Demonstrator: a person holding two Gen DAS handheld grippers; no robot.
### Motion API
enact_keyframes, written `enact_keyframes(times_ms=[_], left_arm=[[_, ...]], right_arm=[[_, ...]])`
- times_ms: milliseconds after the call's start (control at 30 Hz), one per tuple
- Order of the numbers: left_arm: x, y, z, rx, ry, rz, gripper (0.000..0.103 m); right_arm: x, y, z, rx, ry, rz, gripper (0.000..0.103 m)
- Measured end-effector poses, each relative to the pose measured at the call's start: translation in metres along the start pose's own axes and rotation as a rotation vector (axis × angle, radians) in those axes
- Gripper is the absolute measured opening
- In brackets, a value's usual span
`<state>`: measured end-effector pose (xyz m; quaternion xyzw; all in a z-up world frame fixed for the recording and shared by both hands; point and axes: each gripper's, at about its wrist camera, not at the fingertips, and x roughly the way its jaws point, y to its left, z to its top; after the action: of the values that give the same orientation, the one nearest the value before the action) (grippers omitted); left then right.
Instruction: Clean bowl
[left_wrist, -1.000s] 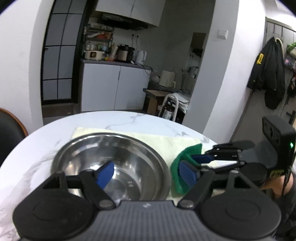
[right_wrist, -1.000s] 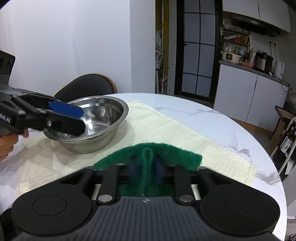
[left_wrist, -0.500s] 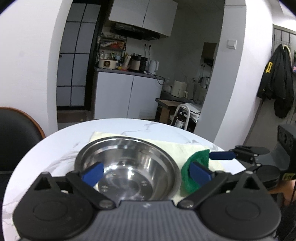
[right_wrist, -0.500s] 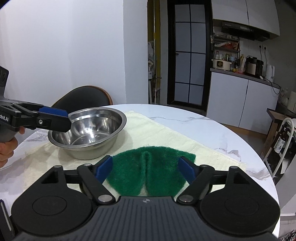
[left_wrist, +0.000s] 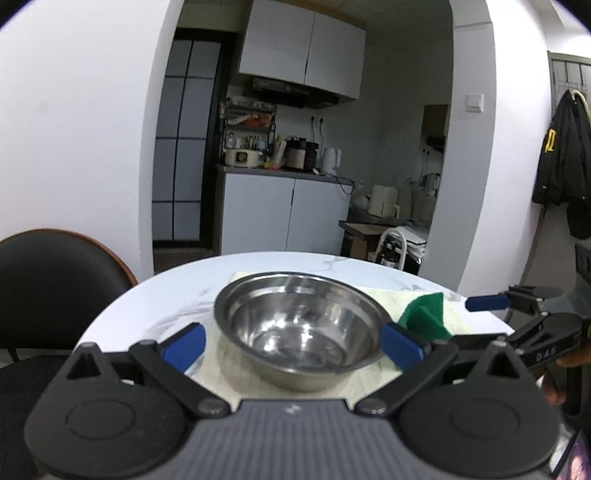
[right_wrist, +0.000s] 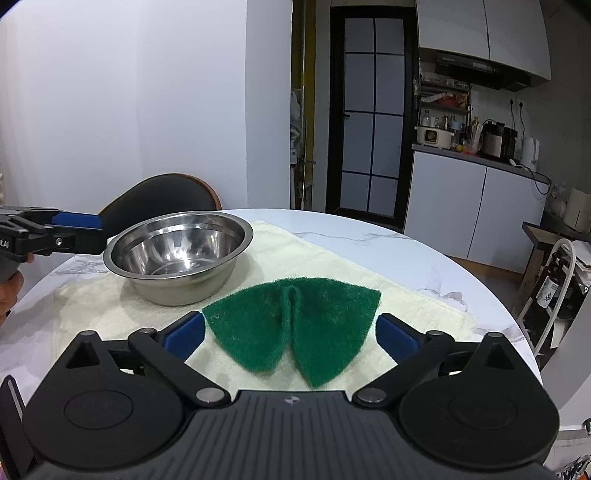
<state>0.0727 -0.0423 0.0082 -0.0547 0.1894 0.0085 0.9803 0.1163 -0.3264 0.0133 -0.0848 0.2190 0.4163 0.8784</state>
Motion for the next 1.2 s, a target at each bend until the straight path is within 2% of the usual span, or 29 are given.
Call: enact_keyframes(times_ms=[600, 900, 967, 1067, 1200], left_arm=[[-0.032, 0.005, -0.016, 0.047, -0.036, -0.003, 0.103], [-0.038, 0.009, -0.021, 0.039, -0.026, 0.001, 0.103], [-0.038, 0.003, -0.023, 0.065, -0.017, 0.027, 0.103], [-0.038, -0.002, -0.024, 0.097, -0.012, 0.019, 0.103], [-0.037, -0.001, -0.026, 0.094, 0.001, 0.028, 0.103]], right_arm=[[-0.033, -0.007, -0.019, 0.028, -0.04, -0.015, 0.103], [-0.045, -0.009, -0.028, 0.048, -0.04, -0.014, 0.103], [-0.048, -0.01, -0.028, 0.063, -0.057, -0.012, 0.103], [-0.051, -0.01, -0.029, 0.075, -0.067, -0.016, 0.103], [-0.052, -0.01, -0.029, 0.08, -0.066, -0.027, 0.103]])
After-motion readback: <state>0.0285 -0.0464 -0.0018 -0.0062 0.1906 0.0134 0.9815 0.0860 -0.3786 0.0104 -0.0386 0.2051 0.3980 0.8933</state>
